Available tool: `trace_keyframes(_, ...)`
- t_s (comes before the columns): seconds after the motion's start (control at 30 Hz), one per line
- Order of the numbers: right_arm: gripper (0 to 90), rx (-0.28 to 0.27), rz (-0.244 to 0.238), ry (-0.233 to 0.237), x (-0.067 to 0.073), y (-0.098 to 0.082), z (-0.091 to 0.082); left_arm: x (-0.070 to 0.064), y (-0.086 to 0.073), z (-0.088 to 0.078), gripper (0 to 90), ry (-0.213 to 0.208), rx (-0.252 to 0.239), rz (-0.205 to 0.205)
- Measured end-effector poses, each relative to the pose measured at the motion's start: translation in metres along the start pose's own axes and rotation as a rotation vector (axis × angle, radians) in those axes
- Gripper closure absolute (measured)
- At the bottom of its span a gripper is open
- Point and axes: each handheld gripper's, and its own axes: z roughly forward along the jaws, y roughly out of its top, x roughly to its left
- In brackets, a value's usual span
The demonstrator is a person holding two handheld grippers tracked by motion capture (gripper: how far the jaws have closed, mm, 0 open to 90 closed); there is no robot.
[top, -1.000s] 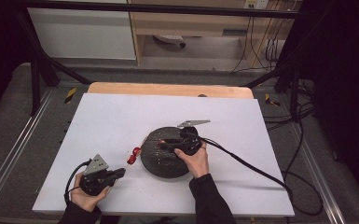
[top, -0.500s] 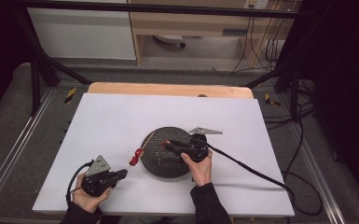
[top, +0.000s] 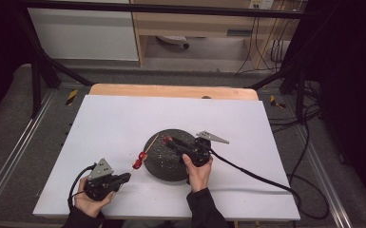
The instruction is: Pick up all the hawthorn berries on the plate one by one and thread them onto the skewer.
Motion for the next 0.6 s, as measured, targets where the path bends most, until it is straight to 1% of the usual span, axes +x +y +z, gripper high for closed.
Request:
trace_keyframes(0.23,62.1,-0.082,0.012,0.004,0.003,0.003,-0.002,-0.001,0.0,0.0,88.1,-0.002,-0.004,-0.001)
trace_keyframes(0.27,62.1,-0.088,0.023,0.008,0.004,0.004,-0.002,-0.001,0.0,0.0,88.1,-0.002,-0.003,-0.002)
trace_keyframes(0.3,62.1,-0.101,0.016,0.009,0.003,0.005,-0.002,-0.002,0.0,0.0,88.1,-0.002,-0.004,-0.001)
trace_keyframes(0.4,62.2,-0.127,0.024,0.015,0.004,0.007,-0.003,-0.002,0.001,0.0,88.1,-0.002,-0.007,-0.001)
trace_keyframes(0.43,62.2,-0.133,0.034,0.017,0.004,0.008,-0.003,-0.002,0.001,0.0,88.1,-0.004,-0.008,-0.001)
trace_keyframes(0.5,62.2,-0.153,0.034,0.02,0.003,0.01,-0.002,-0.003,0.001,0.0,88.1,-0.007,-0.008,-0.001)
trace_keyframes(0.57,62.2,-0.168,0.046,0.021,0.003,0.011,-0.002,-0.004,0.001,0.0,88.1,-0.01,-0.012,-0.002)
trace_keyframes(0.6,62.2,-0.178,0.045,0.022,0.003,0.012,-0.002,-0.004,0.001,0.0,88.1,-0.01,-0.012,-0.002)
